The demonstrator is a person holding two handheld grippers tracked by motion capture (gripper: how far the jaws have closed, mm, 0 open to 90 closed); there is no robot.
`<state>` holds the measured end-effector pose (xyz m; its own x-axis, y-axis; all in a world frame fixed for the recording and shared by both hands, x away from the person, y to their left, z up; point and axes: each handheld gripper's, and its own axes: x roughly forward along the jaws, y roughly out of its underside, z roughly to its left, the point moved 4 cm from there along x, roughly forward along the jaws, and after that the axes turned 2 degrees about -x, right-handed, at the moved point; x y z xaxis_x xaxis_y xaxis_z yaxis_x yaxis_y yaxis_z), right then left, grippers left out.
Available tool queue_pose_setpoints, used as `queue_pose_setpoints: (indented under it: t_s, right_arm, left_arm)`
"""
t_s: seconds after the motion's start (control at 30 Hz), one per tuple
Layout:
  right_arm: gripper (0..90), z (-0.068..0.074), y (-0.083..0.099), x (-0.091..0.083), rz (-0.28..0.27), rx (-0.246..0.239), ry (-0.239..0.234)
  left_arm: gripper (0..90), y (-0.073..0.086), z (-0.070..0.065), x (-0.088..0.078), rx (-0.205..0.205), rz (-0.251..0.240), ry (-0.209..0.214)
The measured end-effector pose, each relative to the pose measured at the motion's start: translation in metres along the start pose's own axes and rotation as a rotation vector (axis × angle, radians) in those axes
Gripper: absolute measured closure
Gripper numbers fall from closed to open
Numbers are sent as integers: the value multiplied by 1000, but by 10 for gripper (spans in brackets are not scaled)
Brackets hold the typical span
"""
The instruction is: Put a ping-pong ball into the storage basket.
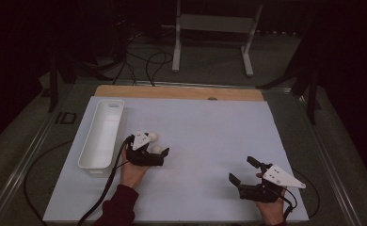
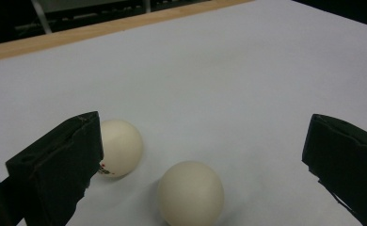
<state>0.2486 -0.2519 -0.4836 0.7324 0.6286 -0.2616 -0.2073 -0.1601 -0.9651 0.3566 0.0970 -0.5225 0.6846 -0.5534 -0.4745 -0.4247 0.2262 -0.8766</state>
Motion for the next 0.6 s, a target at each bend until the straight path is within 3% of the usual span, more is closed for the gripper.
queue_pose_setpoints:
  t_s: [0.1, 0.6]
  right_arm:
    - [74, 0, 0, 0, 0, 0, 2]
    - [74, -1, 0, -1, -1, 2, 6]
  left_arm:
    - [0, 1, 2, 1, -19, 12, 8]
    - [0, 6, 3, 7, -25, 57, 9]
